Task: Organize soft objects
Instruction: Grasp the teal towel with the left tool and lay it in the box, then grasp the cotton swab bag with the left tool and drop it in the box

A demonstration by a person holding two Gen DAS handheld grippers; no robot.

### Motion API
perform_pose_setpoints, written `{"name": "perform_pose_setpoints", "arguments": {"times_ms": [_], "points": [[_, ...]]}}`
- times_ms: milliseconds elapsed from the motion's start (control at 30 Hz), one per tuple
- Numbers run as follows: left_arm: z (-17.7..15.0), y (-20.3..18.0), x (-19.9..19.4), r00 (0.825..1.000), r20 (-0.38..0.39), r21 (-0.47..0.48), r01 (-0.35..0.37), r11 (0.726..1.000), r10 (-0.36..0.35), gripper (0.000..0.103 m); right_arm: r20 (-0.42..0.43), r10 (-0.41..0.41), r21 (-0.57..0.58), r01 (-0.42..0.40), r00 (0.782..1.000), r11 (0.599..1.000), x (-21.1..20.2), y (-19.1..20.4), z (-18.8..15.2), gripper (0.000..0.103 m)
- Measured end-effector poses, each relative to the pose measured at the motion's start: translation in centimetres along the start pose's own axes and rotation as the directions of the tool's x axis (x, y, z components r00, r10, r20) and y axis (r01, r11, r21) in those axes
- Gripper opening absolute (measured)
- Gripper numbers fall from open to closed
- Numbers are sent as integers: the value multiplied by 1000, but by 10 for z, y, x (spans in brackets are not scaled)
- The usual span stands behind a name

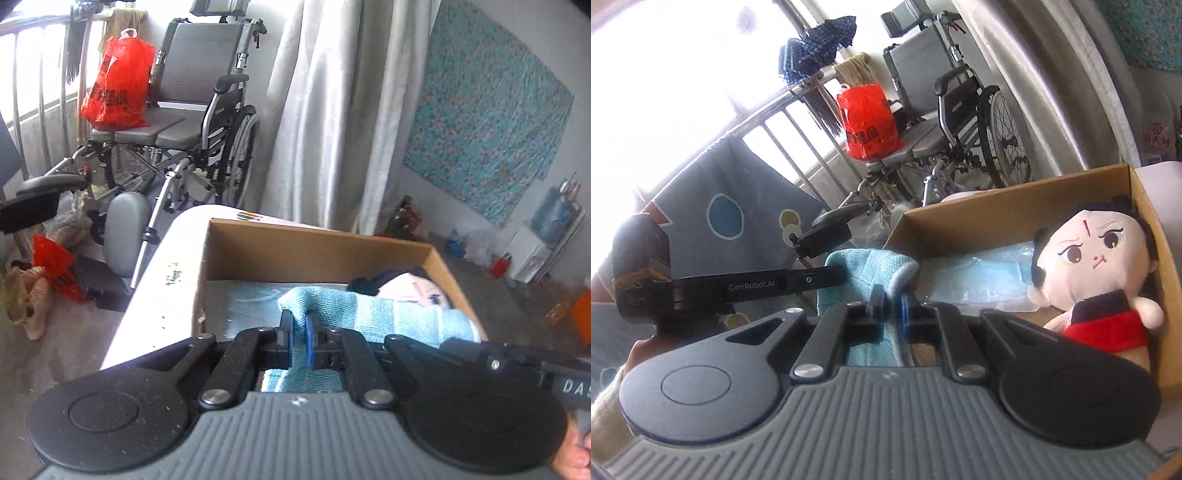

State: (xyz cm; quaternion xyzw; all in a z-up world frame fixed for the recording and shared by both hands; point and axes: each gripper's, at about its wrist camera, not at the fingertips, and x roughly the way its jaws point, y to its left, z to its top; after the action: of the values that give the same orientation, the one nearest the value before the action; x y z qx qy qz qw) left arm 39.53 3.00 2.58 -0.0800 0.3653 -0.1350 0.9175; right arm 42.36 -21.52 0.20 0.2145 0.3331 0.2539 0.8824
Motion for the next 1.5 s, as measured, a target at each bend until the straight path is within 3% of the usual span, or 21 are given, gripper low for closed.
{"name": "perform_pose_setpoints", "arguments": {"times_ms": [100,167,267,400,467,533,567,633,700,767,833,900,933,1000,1067,1167,1233,1267,1367,1467,1500], "points": [[14,10,30,993,-22,74,-112,991,114,7,-98,-13,81,21,995,996,57,-12,14,7],[15,17,58,980,-94,120,-165,979,176,8,-173,-61,114,81,983,990,92,-25,16,7],[9,30,98,952,-191,180,-206,962,239,8,-236,-156,30,168,959,985,140,-34,7,7],[-7,19,128,917,-189,375,-263,889,351,7,-348,-226,-38,227,910,973,190,-42,-9,7],[-13,20,143,898,-237,396,-260,881,371,8,-396,-258,-36,266,881,963,209,-50,-16,7],[-16,16,153,881,-229,471,-271,839,414,13,-417,-243,13,273,876,962,219,-58,-12,8],[-17,13,157,870,-231,499,-279,821,436,17,-430,-265,-11,289,863,957,224,-59,-11,8],[-16,9,166,854,-234,540,-283,793,464,37,-458,-320,-95,312,829,945,235,-57,-9,14],[-14,4,167,847,-193,589,-304,749,496,39,-449,-352,-157,315,822,936,236,-52,-7,16],[-9,-2,162,854,-153,610,-314,728,497,30,-443,-325,-133,298,835,945,228,-52,-3,17],[-3,-4,161,857,-140,599,-326,732,496,10,-417,-314,-171,265,853,949,224,-45,0,16],[4,-1,166,879,-183,569,-271,777,441,7,-403,-354,-237,277,844,931,226,-41,-1,13],[6,4,172,880,-235,538,-236,809,412,8,-412,-377,-235,304,830,923,231,-44,-1,12],[4,17,189,850,-342,470,-214,856,400,3,-448,-444,-283,348,776,894,239,-51,-6,11],[0,24,201,834,-393,441,-199,875,387,5,-500,-468,-290,368,729,883,246,-60,-13,11],[-7,25,213,812,-454,433,-159,887,367,8,-476,-461,-263,379,749,887,236,-63,-6,11],[-14,19,218,794,-457,491,-151,858,401,16,-423,-504,-294,412,753,862,220,-59,0,13],[-16,16,215,797,-438,510,-161,845,417,18,-405,-503,-294,412,764,862,211,-56,3,13],[-10,9,179,845,-364,474,-193,859,391,27,-326,-445,-285,362,834,888,154,-39,14,13],[-4,-1,119,885,-271,490,-211,846,377,30,-268,-396,-310,310,878,899,90,-13,16,13],[-4,-4,95,902,-244,497,-200,844,357,40,-249,-370,-323,283,895,903,66,-3,15,13]]}}
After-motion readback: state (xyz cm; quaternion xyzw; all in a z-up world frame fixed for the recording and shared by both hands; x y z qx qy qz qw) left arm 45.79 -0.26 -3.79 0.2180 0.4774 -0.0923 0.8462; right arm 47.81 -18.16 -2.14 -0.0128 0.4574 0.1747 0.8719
